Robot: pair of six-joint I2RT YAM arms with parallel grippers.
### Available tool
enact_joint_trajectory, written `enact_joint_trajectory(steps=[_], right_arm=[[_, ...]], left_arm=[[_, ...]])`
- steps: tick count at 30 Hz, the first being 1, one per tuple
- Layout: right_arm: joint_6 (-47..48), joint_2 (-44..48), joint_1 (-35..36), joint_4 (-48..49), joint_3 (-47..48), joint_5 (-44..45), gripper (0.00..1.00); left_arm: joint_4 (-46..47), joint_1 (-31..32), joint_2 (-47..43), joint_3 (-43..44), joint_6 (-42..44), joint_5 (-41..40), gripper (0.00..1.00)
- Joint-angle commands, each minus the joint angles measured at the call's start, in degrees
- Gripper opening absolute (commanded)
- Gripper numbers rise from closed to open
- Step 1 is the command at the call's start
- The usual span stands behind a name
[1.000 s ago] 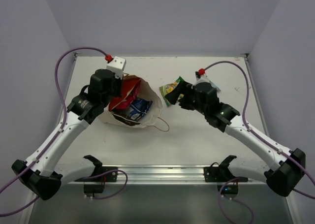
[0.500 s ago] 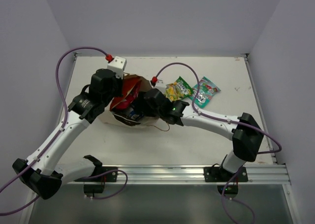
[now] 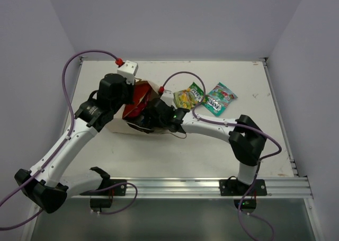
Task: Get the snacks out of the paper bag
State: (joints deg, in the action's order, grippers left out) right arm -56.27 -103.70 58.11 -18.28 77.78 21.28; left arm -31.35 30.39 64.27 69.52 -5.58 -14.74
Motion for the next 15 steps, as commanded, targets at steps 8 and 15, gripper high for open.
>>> enact_joint_trajectory(steps=[8, 15], right_arm=[[0.6, -1.2, 0.1, 9.8, -1.1, 3.2, 0.19], [8.7, 9.4, 0.2, 11.4, -3.6, 3.4, 0.0]], left_arm=[[1.9, -0.2, -0.8, 0.1, -1.9, 1.2, 0.0], [2.5, -0.2, -0.8, -2.8, -1.4, -1.9, 0.0]])
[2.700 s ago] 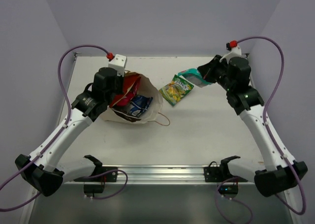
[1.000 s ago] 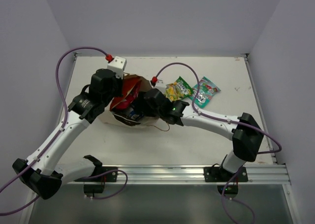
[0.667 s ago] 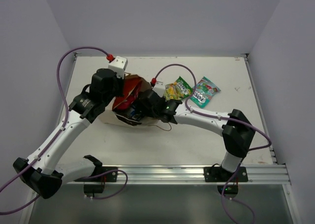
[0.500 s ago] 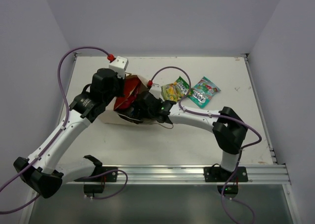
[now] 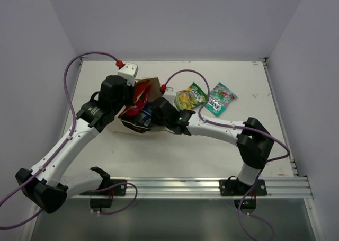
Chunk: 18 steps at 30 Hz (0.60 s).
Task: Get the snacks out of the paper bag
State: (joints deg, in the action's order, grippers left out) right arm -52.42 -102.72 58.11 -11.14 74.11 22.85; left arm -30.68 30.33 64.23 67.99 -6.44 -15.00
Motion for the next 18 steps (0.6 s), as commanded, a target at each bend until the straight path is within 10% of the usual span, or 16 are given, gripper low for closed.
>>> enact_joint_trajectory(steps=[1, 12, 18], right_arm=[[5.7, 9.9, 0.1, 4.3, -0.4, 1.3, 0.0], [18.1, 33.4, -1.9, 2.1, -1.7, -4.0, 0.0], [18.3, 43.4, -14.6, -2.7, -4.0, -9.8, 0.0]], left_arm=[[2.1, -0.3, -0.7, -1.5, -0.6, -2.5, 0.0], [3.5, -1.2, 0.2, -3.9, -0.6, -5.6, 0.0], [5.1, -2.8, 2.2, -4.1, -0.1, -6.2, 0.0]])
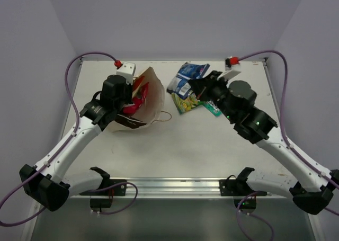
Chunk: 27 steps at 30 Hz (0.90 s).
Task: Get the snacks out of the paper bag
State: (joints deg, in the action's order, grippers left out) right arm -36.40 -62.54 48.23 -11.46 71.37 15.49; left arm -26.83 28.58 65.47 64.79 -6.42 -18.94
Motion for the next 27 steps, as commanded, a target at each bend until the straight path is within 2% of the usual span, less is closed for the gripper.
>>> enact_joint_trajectory(steps=[1, 4, 9, 12, 13, 17, 19, 22, 25, 27], right_arm=[[2.7, 4.6, -8.0, -4.0, -1.4, -2.7, 0.0], [4.0, 6.1, -13.9, -6.1, -2.8, -4.1, 0.0], [4.7, 4.5, -18.7, -8.1, -7.5, -8.9, 0.0], [5.6, -0.7, -18.8, -5.8, -10.0, -19.7, 0.0], [6.3, -2.2, -18.7, -3.8, -10.9, -27.2, 0.0], [2.5, -6.8, -18.8, 11.6, -20.6, -40.9, 0.0], [2.1, -7.2, -18.8, 20.2, -24.5, -42.9, 0.0], [0.4, -9.3, -19.0, 26.4, -31.5, -43.3, 0.0], [-2.0, -14.4, -19.5, 25.6, -35.2, -42.3, 0.0], [-4.3, -15.3, -19.6, 23.1, -37.8, -37.1, 0.07]], left_arm=[[1.8, -1.2, 1.2, -0.9, 0.0, -2.2, 0.0], [2.3, -1.9, 1.9, -0.8, 0.4, -2.3, 0.0], [2.8, -2.4, 2.5, 0.0, 1.4, -2.8, 0.0], [2.7, -2.5, 2.3, 0.6, 2.2, -2.6, 0.0], [2.7, -2.6, 2.3, 0.8, 2.4, -2.4, 0.0], [0.8, -2.5, 2.1, 2.4, 3.3, -1.4, 0.0], [-0.1, -2.5, 1.9, 3.5, 4.0, -0.9, 0.0], [-1.5, -2.5, 1.3, 4.7, 4.9, -0.6, 0.0], [-2.5, -2.5, 0.9, 6.0, 5.0, 0.0, 0.0], [-3.1, -2.5, 0.5, 6.3, 5.1, 0.6, 0.0]])
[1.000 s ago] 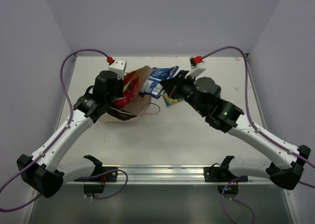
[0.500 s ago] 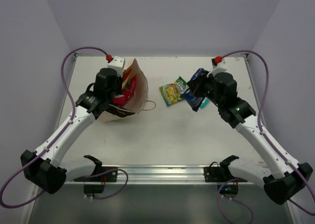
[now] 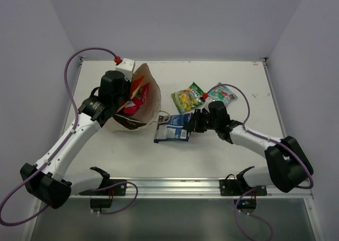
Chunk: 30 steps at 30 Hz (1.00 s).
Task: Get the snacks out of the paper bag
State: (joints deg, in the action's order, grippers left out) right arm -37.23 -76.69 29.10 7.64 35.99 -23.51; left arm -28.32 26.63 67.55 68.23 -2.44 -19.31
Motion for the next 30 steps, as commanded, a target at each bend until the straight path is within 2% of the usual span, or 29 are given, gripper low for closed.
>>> enact_joint_trajectory(steps=[1, 2, 3, 5, 6, 8, 10, 14, 17, 22, 27, 30], right_arm=[[-4.1, -0.6, -0.5, 1.4, -3.2, 4.1, 0.11], [-4.5, 0.0, -0.4, -1.0, -3.5, 6.4, 0.17], [-4.2, 2.2, -0.4, -5.7, -3.1, 10.4, 0.34], [-2.7, 5.4, -0.4, -11.1, -0.7, 15.6, 0.53], [-2.2, 7.3, -0.4, -13.3, 0.5, 20.0, 0.74], [-1.2, 13.1, 0.0, -19.4, 4.7, 23.6, 0.87], [0.2, 15.9, 1.0, -22.5, 8.4, 27.2, 0.93], [0.8, 16.6, 5.5, -23.9, 20.8, 28.3, 0.94], [3.1, 11.7, 12.4, -20.4, 27.3, 27.9, 0.91], [13.6, 1.6, 19.5, -14.9, 36.2, 16.3, 0.9], [22.1, -6.9, 23.7, -8.5, 38.3, 7.3, 0.89], [26.6, -10.8, 25.3, -8.0, 39.9, 3.8, 0.86]], left_arm=[[-1.7, -0.5, -1.5, 3.0, 1.2, 0.9, 0.0], [-1.8, -0.5, -1.7, 3.1, 1.4, 1.0, 0.0], [-2.2, -0.5, -1.7, 3.1, 1.4, 1.1, 0.0], [-2.6, -0.5, -1.6, 3.4, 1.6, 1.5, 0.0], [-2.8, -0.5, -1.6, 3.5, 1.6, 1.7, 0.0], [-3.0, -0.5, -1.6, 3.7, 1.7, 1.8, 0.0], [-3.1, -0.5, -1.6, 3.8, 1.7, 1.9, 0.0], [-3.2, -0.6, -1.7, 3.8, 1.5, 2.8, 0.0], [-3.1, -0.6, -1.5, 3.8, 1.3, 3.1, 0.0], [-3.2, -0.5, -1.2, 4.9, 0.9, 3.9, 0.0], [-3.8, -0.5, -0.8, 5.2, 0.6, 4.1, 0.0], [-4.1, -0.5, -0.5, 5.8, 0.2, 4.1, 0.0]])
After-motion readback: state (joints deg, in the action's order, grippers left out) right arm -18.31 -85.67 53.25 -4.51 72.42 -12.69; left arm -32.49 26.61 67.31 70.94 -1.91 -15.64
